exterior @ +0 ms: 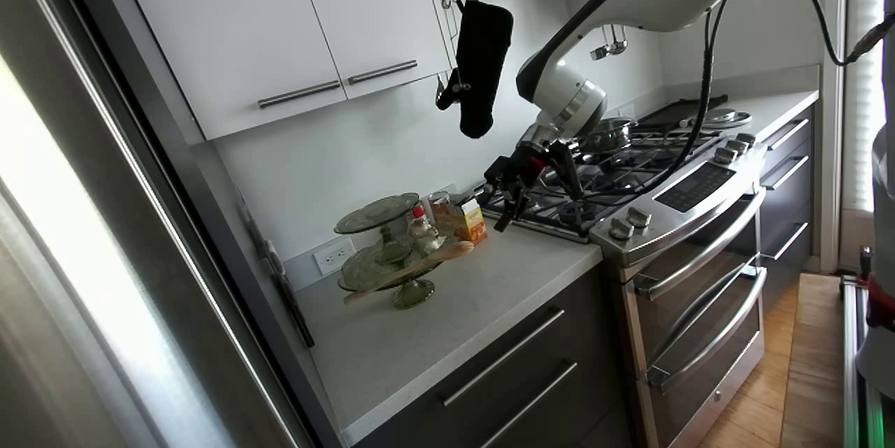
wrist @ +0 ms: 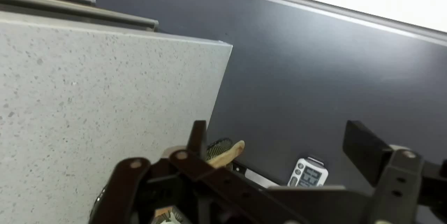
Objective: Pick up the wooden spoon and put it on the kitchen counter
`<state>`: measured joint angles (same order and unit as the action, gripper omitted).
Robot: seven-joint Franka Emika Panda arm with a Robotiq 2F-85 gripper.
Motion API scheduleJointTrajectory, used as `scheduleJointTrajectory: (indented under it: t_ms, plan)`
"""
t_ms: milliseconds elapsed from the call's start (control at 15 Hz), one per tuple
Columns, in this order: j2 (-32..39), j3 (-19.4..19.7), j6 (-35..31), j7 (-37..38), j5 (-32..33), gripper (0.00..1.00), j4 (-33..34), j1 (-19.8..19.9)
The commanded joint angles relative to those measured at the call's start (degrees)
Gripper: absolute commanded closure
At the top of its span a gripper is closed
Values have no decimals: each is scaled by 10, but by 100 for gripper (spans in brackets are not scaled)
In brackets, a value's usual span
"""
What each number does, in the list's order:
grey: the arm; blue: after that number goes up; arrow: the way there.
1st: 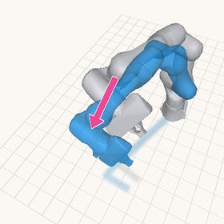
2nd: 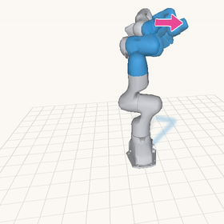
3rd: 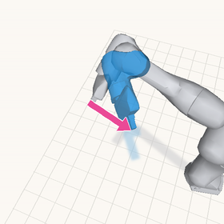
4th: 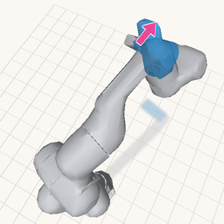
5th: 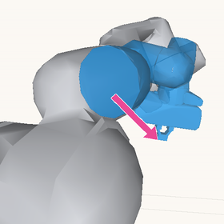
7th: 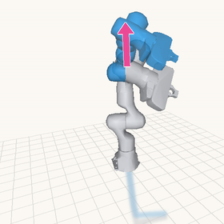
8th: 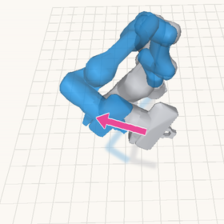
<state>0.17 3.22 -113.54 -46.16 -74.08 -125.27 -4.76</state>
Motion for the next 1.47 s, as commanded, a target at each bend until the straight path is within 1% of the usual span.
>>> scheduleJointTrajectory:
  t_ms: [0, 267, 667, 1067, 1400]
  plan:
    - [70, -12, 8, -15, -52, 0, 54, 21]
    - [113, -13, -10, -18, -68, 0, 87, 30]
    - [168, -13, -7, -15, -82, 0, 132, 42]
    - [222, -14, 24, 0, -103, 0, 170, 56]
    - [253, -15, 78, 24, -112, 0, 191, 68]
